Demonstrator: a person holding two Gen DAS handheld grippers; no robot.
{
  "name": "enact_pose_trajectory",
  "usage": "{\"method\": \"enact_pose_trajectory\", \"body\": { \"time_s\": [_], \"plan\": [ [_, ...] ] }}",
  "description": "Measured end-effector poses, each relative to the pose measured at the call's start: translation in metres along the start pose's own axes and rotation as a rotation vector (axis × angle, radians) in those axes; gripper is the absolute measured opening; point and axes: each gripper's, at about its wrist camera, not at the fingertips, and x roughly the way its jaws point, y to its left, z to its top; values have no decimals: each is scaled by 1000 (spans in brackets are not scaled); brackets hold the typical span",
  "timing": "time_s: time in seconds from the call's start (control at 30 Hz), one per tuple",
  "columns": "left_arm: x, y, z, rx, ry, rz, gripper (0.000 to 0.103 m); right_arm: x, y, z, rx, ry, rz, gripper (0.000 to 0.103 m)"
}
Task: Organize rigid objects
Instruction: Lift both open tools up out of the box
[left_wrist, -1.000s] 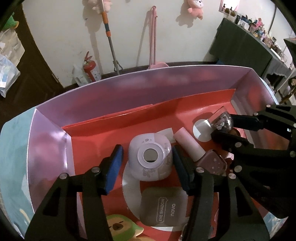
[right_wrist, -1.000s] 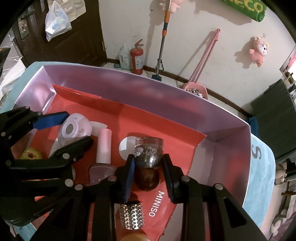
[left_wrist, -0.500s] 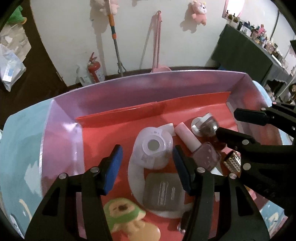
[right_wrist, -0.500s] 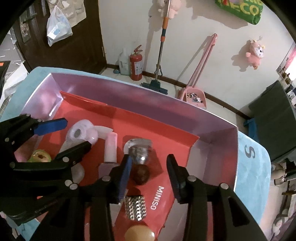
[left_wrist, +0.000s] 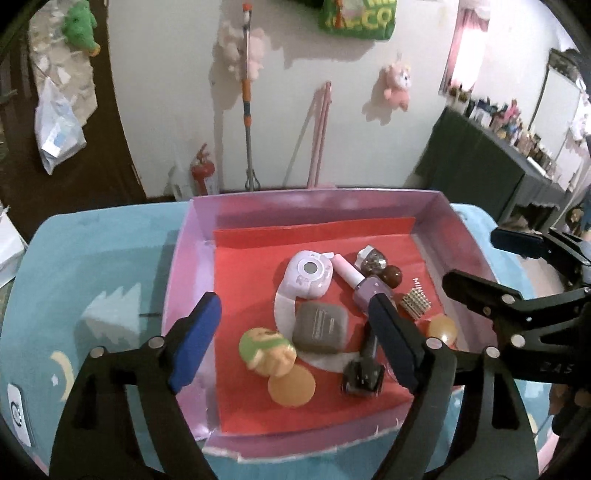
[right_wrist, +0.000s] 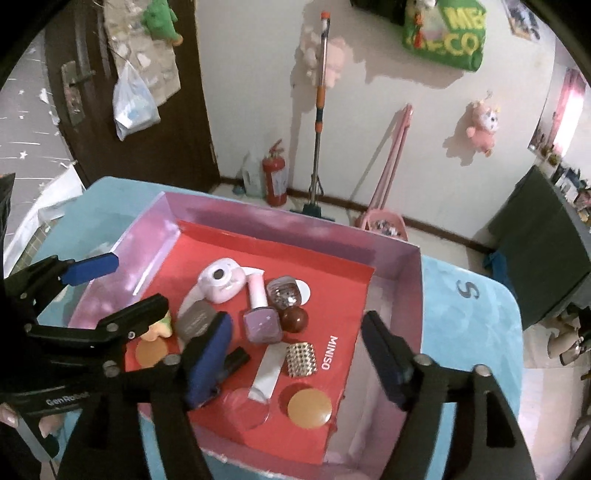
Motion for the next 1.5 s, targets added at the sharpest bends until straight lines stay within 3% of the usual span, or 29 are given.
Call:
{"method": "enact_pose_trajectory", "body": {
  "time_s": [0.3, 0.57, 0.83, 0.97, 1.27, 1.5],
  "plan": [
    [-46, 7, -35, -13, -138, -16, 94, -42, 5, -42, 71, -175, -10, 102],
    [-40, 9, -60, -34, -201, 21, 94, -39, 10, -78, 84, -288, -50, 103],
    [-8, -6, -72, 30, -224, 45, 94, -13, 12, -95, 59, -336, -109, 103],
    [4, -7, -74, 32, -228, 64, 94, -1, 6, -97, 80, -327, -83, 103],
    [17, -4, -76, 25, -228, 82, 94, 18, 1, -101, 110, -299, -64, 103],
    [16, -4, -76, 31, -226, 84, 94, 21, 5, -103, 96, -310, -118, 103]
  ]
}}
